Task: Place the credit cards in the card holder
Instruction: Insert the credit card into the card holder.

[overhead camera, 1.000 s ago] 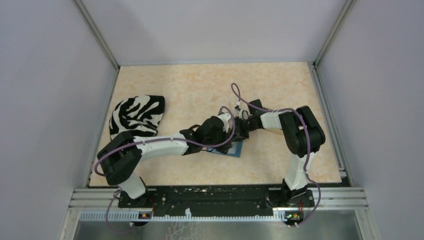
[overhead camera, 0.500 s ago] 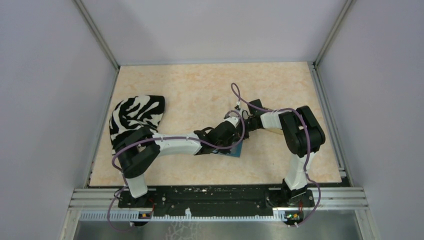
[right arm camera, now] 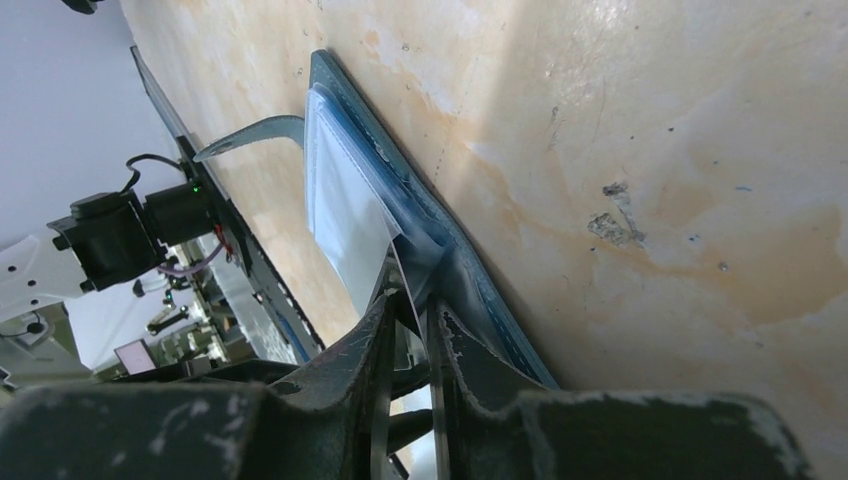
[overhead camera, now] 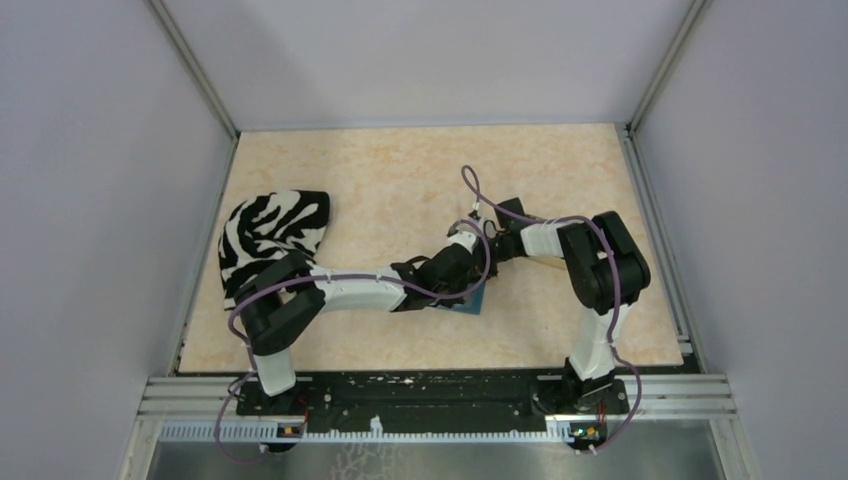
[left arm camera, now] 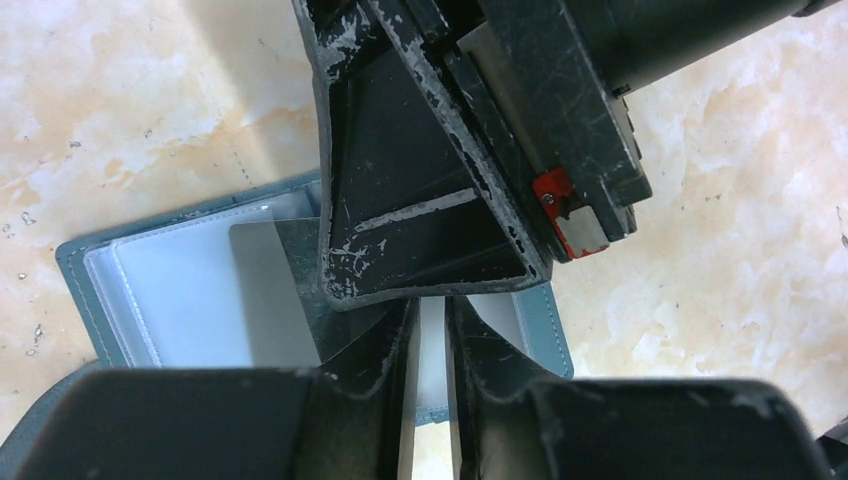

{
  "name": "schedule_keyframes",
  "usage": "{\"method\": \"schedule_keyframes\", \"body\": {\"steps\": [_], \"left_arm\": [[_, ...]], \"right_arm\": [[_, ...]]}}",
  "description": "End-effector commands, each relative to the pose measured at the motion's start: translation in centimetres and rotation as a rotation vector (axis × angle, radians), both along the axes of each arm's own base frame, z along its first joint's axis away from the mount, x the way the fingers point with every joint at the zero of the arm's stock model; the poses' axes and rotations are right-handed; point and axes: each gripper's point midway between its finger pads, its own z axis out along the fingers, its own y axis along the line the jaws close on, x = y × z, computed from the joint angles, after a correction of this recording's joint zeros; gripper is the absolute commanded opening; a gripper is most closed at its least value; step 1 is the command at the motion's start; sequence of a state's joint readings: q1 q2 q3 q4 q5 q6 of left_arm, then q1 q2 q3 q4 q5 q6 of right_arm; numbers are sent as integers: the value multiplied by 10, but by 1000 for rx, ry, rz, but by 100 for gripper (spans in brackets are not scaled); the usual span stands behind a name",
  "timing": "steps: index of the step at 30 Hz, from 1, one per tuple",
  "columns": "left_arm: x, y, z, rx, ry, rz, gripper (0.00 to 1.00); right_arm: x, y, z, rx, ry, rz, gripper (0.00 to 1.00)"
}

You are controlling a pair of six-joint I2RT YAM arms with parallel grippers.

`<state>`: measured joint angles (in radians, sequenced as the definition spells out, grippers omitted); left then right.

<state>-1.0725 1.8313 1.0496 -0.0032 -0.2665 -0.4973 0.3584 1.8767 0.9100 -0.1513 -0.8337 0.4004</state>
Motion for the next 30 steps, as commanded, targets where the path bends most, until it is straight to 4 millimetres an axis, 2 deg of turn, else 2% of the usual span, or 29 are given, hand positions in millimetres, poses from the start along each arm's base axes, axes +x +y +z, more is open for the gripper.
{"method": "schedule_keyframes", "body": {"steps": [1,4,10,20,23,27,30], "left_arm": [[10,10,-7,38,-44,71,23],[11,21,-11,81,-55,99,24],[17,30,-12,115,-81,127,27],[22,30,-2,118,-111,133,30],[19,22,9,84,-113,87,30],[8,10,43,-45,-147,-22,30],[-3,10,66,-122,-188,-97,31]], "right_arm": [[6,-5,-15,-76,-42,9,21],[6,-4,-14,-72,-47,13,26],[7,-4,-10,-61,-54,17,31],[19,-8,10,-30,-116,28,38],[25,-12,22,-18,-160,46,38],[28,-17,42,36,-229,84,38],[31,-21,58,70,-304,115,38]]}}
